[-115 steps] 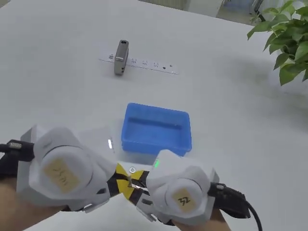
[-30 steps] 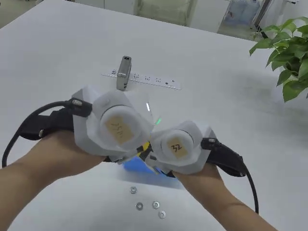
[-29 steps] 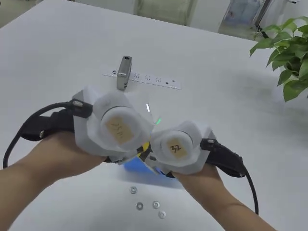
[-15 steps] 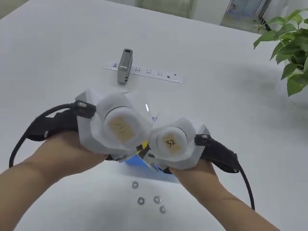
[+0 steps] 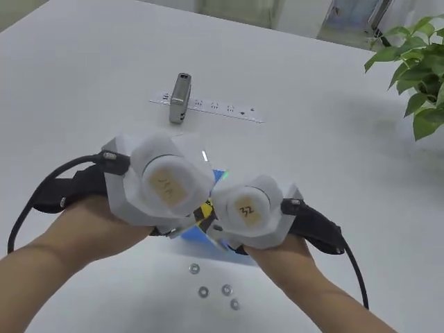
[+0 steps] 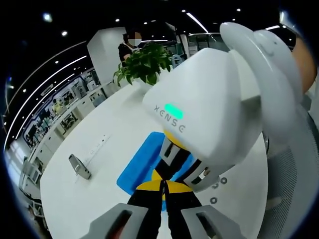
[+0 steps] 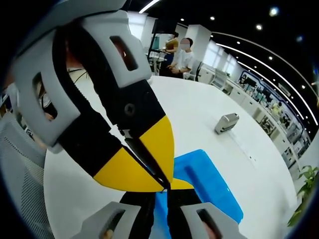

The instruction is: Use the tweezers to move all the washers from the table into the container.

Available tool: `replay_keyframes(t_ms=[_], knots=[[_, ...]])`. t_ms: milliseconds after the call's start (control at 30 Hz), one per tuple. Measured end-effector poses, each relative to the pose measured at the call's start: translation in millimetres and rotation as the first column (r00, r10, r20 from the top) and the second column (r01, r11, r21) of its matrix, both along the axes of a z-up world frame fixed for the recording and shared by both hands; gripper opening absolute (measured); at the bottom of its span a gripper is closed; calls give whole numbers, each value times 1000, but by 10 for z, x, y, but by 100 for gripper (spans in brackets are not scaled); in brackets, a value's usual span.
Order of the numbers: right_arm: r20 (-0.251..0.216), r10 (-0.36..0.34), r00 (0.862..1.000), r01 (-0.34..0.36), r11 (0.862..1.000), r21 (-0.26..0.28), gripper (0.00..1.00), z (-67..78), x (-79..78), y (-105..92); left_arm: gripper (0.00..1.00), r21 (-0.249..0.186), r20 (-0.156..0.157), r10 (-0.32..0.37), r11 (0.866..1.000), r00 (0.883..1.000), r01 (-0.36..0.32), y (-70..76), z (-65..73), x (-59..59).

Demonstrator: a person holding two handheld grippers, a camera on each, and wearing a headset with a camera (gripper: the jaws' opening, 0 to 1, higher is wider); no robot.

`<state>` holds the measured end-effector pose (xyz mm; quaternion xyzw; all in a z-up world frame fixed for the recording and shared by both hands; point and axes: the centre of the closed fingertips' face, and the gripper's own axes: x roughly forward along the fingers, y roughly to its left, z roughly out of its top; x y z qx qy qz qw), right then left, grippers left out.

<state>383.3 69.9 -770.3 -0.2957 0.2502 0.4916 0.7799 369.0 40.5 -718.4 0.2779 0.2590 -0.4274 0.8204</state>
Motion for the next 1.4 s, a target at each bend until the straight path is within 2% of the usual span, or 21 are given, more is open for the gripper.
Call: replay_keyframes(t_ms=[233,400,633,767,900,1000,1067,1300,1400], knots=[[40,-5,999,4,1000,24,5,166,-64,-29,0,-26,18,12,1000,1000,-11,4,158,-83],[87,-4,996,-1,998,57,5,365,-134,-28,0,-46,52,26,999,998,-24,4,346,-185],[108,-22,994,9,992,125,5,608,-293,14,0,-53,89,31,998,996,-27,27,572,-353],[99,-37,994,21,987,158,5,676,-368,25,0,-52,103,27,998,994,-22,22,636,-436],[82,-48,995,33,984,177,5,678,-433,21,0,-59,101,29,998,994,-23,7,642,-481],[46,-62,997,52,980,191,5,619,-493,14,0,-53,93,23,998,995,-18,-12,585,-542],[38,-63,997,55,980,190,5,589,-528,14,0,-47,88,18,999,996,-14,-14,553,-571],[-15,-59,998,61,979,192,6,407,-620,55,0,-42,35,21,999,999,-20,40,387,-641],[-30,-57,998,61,982,177,6,325,-636,56,0,-50,16,23,998,1000,-22,47,302,-644]])
